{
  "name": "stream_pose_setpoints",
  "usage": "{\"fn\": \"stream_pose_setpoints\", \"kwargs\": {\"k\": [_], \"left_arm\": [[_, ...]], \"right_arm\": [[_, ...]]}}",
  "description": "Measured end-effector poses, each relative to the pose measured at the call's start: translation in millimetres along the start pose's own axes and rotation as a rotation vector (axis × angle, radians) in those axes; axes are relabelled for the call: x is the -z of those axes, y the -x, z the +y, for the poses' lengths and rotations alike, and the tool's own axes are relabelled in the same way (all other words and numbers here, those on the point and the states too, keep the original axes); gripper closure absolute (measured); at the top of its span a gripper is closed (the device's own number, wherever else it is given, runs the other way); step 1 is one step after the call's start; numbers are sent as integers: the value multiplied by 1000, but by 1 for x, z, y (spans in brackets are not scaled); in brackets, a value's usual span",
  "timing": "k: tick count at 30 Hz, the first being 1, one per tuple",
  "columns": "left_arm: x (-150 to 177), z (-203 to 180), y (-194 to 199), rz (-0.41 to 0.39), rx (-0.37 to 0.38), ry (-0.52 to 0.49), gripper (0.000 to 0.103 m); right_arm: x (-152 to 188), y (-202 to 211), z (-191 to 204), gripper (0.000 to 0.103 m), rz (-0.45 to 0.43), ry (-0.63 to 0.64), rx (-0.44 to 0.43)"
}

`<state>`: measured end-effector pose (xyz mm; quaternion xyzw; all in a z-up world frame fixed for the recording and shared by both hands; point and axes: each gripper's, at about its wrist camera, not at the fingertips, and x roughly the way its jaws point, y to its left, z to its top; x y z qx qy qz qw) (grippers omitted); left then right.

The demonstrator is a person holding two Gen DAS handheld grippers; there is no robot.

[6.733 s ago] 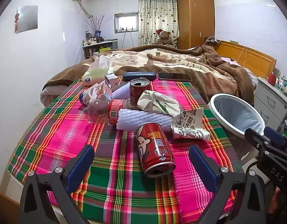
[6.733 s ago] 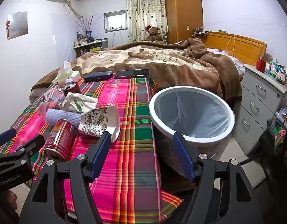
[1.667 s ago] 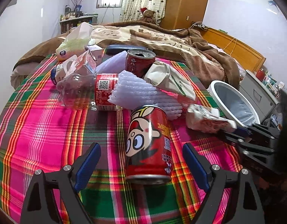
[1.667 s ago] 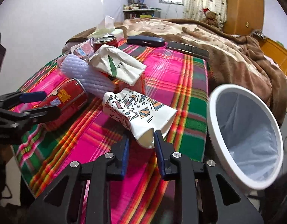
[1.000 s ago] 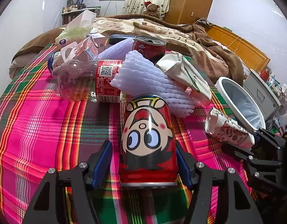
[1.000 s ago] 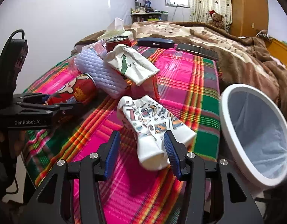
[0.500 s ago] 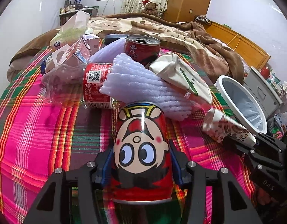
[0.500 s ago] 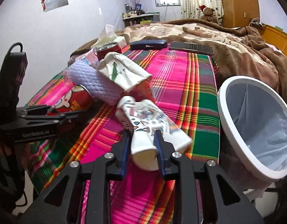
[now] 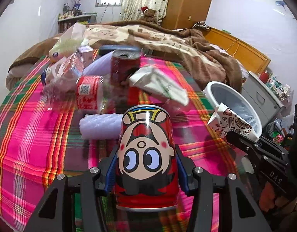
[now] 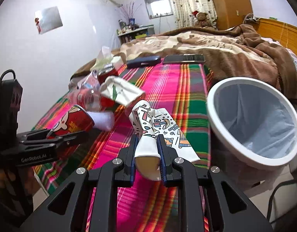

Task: Collect trash
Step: 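Carry the can and paper cup over the bin and open both grippers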

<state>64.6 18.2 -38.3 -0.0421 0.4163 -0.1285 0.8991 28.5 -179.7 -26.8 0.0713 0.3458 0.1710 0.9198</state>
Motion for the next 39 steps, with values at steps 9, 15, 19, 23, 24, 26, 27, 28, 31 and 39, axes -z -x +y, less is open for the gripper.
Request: {"fn": "stream_pose_setpoints", "kwargs": {"k": [9,15,19,23,24,26,27,28,31,39], "left_arm": [[-21,-49,8,-38,58,-82,51],[-41,-88,-7,-34,123,-137,51],[-55,-114,-18,-30,170,-170,51],[-66,-140,-31,-13,195,-209,51],[-69,-147,-35,-8,203,-213,51],[-73,-158,-42,0,224,-222,51],[-75,-163,-48,4,228,-228,51],[-77,-167,-53,13,225,-231,51],[-83,-178,-67,36,260,-229,51],[-89,-196,-99,73,265,-242,51]], "right_arm": [[-13,21,-29,83,-63,-39,103],[-22,33,-63,83,-85,-79,188],[-27,32,-88,83,-73,-106,255],[-28,30,-110,83,-53,-136,300],[-29,29,-115,83,-48,-146,306],[-30,27,-123,83,-37,-157,325],[-29,27,-126,83,-33,-161,331],[-30,24,-130,83,-24,-167,337],[-29,22,-138,83,-7,-165,356],[-29,12,-158,82,48,-169,375]]}}
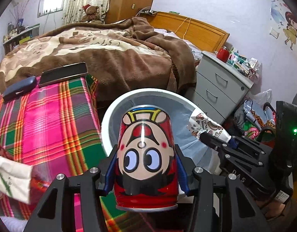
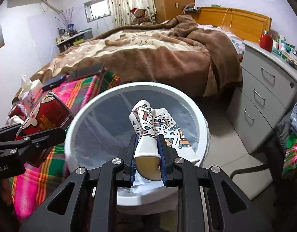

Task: Collect trash
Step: 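Carry the can and paper cup over the bin and open both grippers, then move the left gripper to the white foam net and grasp it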

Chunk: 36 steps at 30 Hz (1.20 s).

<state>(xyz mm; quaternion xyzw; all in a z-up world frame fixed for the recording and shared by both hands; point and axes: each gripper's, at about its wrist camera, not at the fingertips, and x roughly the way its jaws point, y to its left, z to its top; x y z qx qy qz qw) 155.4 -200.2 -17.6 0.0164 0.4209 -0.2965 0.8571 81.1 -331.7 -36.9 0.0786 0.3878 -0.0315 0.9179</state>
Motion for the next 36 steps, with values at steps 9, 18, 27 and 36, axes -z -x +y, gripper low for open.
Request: {"fn": "stream_pose_setpoints", "kwargs": {"k": [9,18,27,36], "left_arm": [[-6,1,-5,-23,6,11,36],[2,11,24,-59,-20,34,36],[25,32,67,-104,-83,70,36],[55,58,112,-154,-171,106,36]], "right_arm": [[2,7,-7,47,-5,-1,32],[3,23,0,47,-38,-22,21],[4,36,24,47,-79,-6,-12],[11,46,61,47,-112,35,-69]]}}
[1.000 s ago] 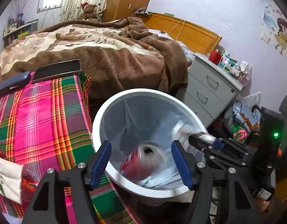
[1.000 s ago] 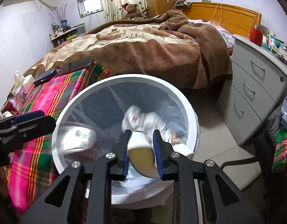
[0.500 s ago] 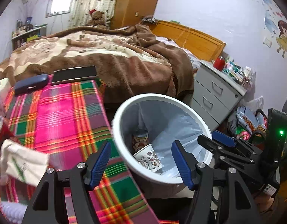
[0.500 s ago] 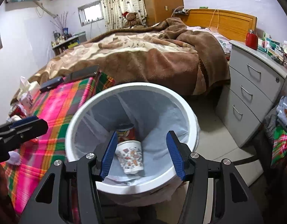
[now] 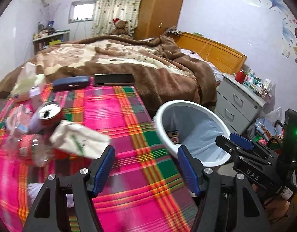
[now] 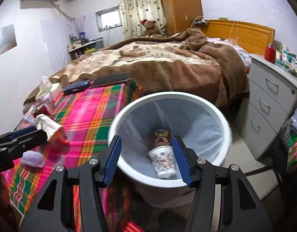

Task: Collect trash
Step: 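Move the left gripper to the white foam net and grasp it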

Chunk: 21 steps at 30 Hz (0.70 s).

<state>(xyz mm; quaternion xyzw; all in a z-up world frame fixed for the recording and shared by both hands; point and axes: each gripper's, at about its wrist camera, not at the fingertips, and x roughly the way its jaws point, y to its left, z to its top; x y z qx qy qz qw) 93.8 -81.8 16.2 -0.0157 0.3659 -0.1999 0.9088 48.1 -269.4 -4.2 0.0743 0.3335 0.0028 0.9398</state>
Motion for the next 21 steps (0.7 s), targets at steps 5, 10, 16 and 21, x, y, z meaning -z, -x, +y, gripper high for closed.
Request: {"fn": "stream_pose_setpoints", "kwargs": {"k": [5,10,16,21], "left_arm": [[10,24,17,-16,-33,25,36],[21,49,32,-24,-62,41,36],[34,87,48,-26,-109,66,36],[44,112,52,-4,-131,76,36]], "right_arm": [[1,2,22,47,-8,29,-30],[3,-1,44,47,-3,56,-65],[7,-9,69,47,8,80,-99],[11,-15,88,47,19,104,-129]]}}
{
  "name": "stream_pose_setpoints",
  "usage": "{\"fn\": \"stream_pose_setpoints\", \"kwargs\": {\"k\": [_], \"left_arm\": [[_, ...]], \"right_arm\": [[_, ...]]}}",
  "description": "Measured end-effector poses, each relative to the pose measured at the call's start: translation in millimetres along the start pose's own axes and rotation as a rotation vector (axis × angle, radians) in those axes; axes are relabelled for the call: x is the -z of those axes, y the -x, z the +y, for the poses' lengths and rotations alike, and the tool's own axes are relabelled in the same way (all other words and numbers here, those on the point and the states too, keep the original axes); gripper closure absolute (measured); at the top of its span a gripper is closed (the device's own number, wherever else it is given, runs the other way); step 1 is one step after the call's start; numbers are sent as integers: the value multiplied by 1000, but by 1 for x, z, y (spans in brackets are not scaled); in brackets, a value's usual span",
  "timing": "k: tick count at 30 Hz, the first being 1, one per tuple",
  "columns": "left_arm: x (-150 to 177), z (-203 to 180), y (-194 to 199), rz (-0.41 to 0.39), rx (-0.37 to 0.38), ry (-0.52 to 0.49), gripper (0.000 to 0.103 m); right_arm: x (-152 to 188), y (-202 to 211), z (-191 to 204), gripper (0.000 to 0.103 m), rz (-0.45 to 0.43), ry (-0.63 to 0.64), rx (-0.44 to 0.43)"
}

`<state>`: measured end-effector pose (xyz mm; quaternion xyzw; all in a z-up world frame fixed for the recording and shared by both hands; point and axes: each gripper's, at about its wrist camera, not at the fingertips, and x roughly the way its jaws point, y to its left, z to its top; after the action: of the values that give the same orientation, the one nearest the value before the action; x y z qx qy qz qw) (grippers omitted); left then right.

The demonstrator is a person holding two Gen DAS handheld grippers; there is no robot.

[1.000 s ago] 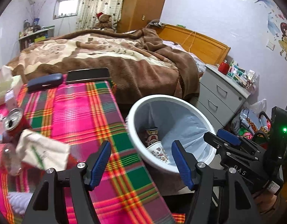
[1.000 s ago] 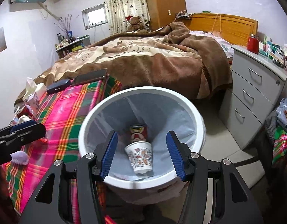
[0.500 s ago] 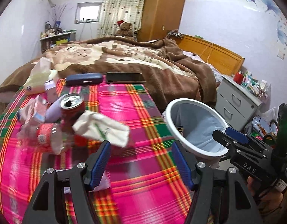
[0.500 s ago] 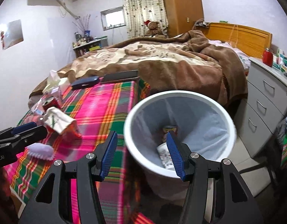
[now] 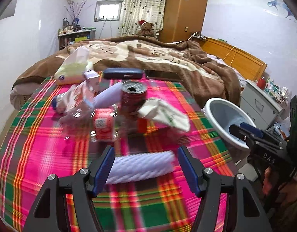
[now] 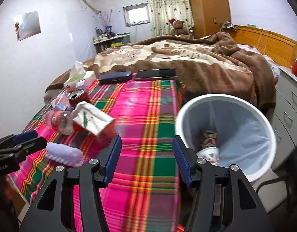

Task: Collect trash
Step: 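Move the left gripper to the white foam net and grasp it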

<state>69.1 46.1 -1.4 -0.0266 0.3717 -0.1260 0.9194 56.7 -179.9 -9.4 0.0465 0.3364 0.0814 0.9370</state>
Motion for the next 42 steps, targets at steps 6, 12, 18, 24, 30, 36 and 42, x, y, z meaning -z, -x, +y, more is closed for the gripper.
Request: {"fn": "stream_pose_setpoints", "kwargs": {"k": [6,12,18,24,30,36,42], "left_arm": [[14,20,-6,26,7,-13,32],[15,32,-21,59,30,-23,32],[11,22,-41,107,66,-135,32],[12,2,-60,164,89,-281,32],[11,-5,-66,157,93,-316,32],[9,-17,-62,148,123,-442,32],[8,-25,-80,198,154,-485,32]], "right_arm": [[-3,-11,20,47,15,42,-47],[-12,-23,33,44,33,75,-88],[-15,-29,32,44,43,61,-81],[-8,-39,29,43,90,25,-78],[-8,-40,29,43,99,28,-55],[-10,-33,18,43,84,-13,-65],[-10,-40,15,43,102,-28,-58]]}}
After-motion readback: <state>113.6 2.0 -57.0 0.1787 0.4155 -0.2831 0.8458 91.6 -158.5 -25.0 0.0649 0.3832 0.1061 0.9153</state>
